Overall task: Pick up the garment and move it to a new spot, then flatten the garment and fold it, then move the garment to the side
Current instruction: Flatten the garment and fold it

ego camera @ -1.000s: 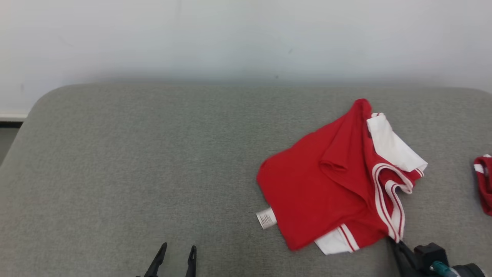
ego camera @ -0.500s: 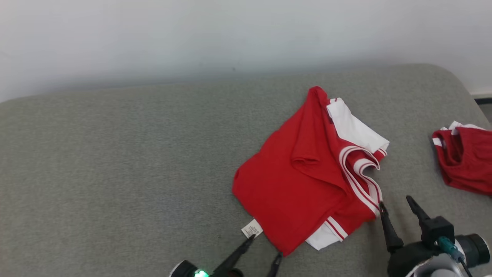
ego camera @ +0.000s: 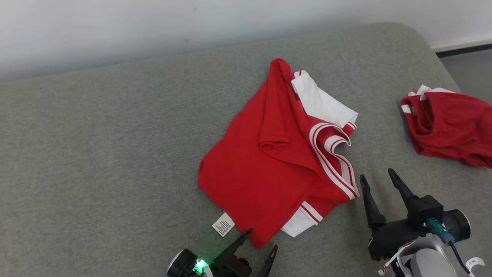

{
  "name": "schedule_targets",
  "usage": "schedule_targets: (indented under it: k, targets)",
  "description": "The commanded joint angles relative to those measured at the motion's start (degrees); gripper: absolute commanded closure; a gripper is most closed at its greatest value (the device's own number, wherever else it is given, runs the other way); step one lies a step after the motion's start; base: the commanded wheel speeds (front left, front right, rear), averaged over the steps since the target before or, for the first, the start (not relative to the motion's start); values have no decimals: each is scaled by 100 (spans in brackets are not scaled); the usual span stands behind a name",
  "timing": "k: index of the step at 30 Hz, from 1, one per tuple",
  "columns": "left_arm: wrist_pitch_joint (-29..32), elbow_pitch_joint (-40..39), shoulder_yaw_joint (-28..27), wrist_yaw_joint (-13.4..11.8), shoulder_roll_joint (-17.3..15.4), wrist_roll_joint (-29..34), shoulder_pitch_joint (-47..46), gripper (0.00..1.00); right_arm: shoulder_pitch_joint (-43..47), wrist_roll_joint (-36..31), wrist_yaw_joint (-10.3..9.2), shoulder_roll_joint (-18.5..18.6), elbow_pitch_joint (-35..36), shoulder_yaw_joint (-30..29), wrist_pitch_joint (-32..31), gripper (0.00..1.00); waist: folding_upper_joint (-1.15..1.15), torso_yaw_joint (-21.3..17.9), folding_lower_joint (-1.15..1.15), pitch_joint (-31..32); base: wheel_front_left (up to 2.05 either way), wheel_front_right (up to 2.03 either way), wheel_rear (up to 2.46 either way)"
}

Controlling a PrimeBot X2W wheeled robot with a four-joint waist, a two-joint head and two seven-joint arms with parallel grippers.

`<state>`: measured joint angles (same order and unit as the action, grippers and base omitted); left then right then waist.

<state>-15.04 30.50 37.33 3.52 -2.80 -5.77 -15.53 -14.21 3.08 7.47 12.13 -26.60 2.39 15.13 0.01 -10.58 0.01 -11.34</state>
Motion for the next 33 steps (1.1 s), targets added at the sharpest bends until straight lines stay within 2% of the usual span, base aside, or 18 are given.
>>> schedule_targets:
  k: [1,6,7,8,9,10,12,19,22,27,29,33]
  targets:
    - [-19,59,2,-55,-17,-1,-67,0,-86,47,3,-19,45,0,-5,0,-1,-105,-1,-110,0,0,0]
    - [-20,163,-52,-182,-11,-16,-96,0,-119,58,3,-35,79,-45,-4,0,-1,-116,-1,-148,0,0,0]
    - [-20,177,-58,-182,-11,-14,-98,2,-121,60,3,-32,76,-50,-5,0,-1,-115,-1,-151,0,0,0]
    - [-20,153,-85,-203,-13,-19,-107,9,-128,60,3,-33,77,-52,-5,0,-1,-114,-1,-152,0,0,0]
    - [-20,153,-85,-203,-13,-19,-107,9,-128,60,3,-33,77,-52,-5,0,-1,-114,-1,-152,0,0,0]
    - [-20,108,-111,-209,-12,-17,-122,54,-135,56,3,-37,83,-56,-5,0,-1,-114,-1,-151,0,0,0]
    - [-20,91,-160,-236,-15,7,-96,100,-137,50,3,-46,93,-74,-5,0,-1,-107,-1,-140,0,0,0]
    - [-20,-76,-317,-113,-14,79,-6,100,-76,42,3,-90,64,-130,-5,0,-1,-46,-1,-80,0,0,0]
    - [-20,-540,-519,-141,-11,1,-84,100,-54,65,3,-111,75,-194,-5,0,-1,3,-1,-59,0,0,0]
    - [-19,-1332,-1380,-305,-21,-267,-253,100,3,35,3,-151,86,-225,-5,0,-1,106,-1,20,0,0,0]
    - [-20,-1370,-1769,-304,-19,-278,-350,100,16,24,3,-173,78,-196,-5,0,-1,125,-1,52,0,0,0]
    - [-19,-1252,-2462,-252,-235,-186,-611,100,-3,37,3,-236,77,-106,-5,0,-1,112,-1,79,0,0,0]
